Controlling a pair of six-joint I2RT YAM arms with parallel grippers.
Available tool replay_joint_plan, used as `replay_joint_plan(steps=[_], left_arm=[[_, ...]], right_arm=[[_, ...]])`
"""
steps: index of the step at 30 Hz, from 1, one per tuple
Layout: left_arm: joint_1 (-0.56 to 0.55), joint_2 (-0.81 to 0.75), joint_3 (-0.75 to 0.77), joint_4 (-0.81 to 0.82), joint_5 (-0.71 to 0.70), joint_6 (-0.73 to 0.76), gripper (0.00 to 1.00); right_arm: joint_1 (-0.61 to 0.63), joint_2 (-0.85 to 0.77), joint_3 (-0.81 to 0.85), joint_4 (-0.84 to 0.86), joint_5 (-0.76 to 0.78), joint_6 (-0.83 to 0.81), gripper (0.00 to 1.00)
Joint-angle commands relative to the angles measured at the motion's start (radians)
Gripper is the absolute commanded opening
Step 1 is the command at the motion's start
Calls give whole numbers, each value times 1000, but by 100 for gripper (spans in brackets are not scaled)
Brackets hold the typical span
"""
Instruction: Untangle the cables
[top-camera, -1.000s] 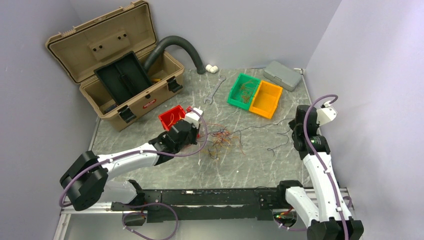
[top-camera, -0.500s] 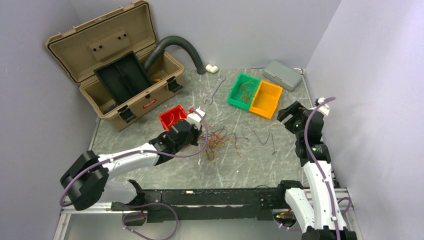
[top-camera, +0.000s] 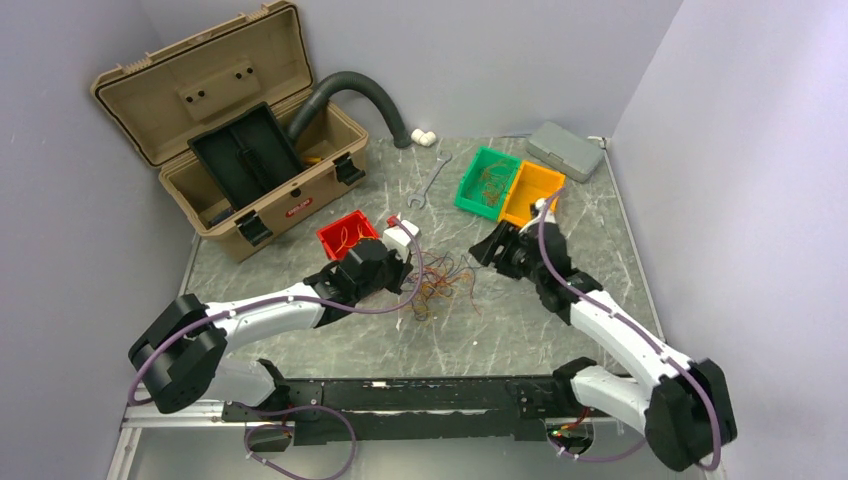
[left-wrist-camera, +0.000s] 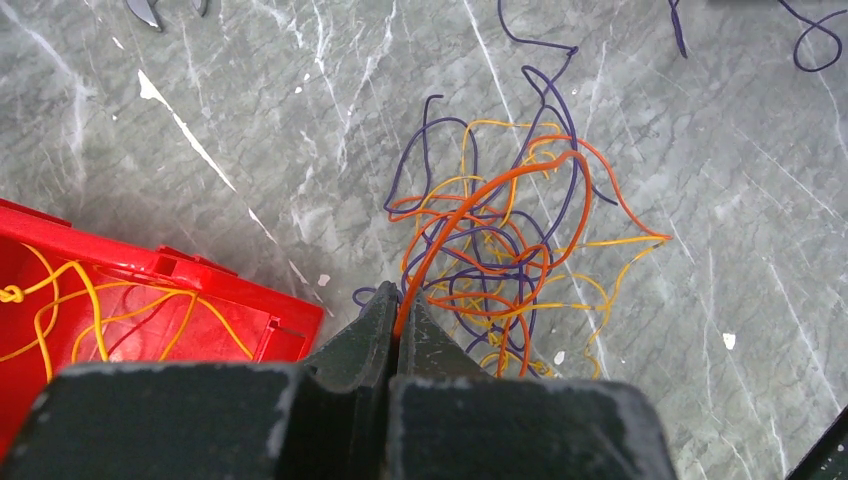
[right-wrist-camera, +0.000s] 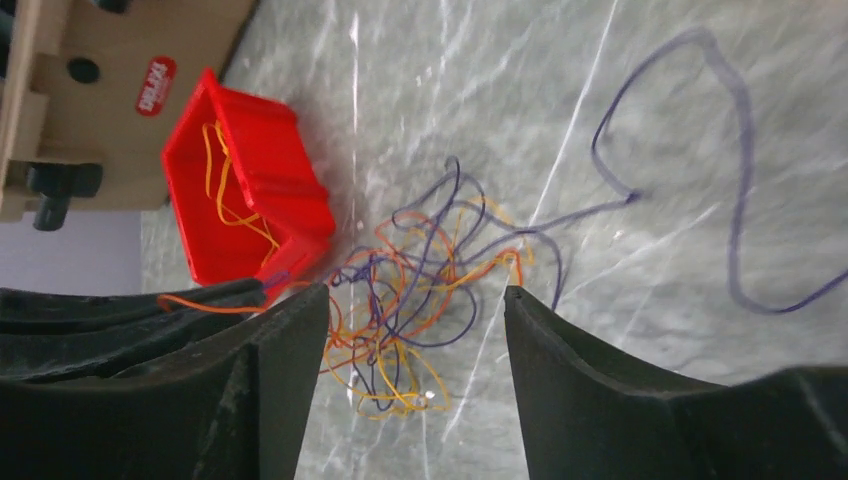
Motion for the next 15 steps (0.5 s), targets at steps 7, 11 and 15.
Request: replay_joint_plan(steps=[7,11,15], left_arm=[[-4,-40,-1,43,3,23,0],[-5,-46,-10,54,12,24,0],[-4,-47,-6,47,10,22,0]], right_arm=[[216,284,-75,388,102,366,64],[225,353,-85,481,95,393,55],[227,396,-69,494,93,388,23]])
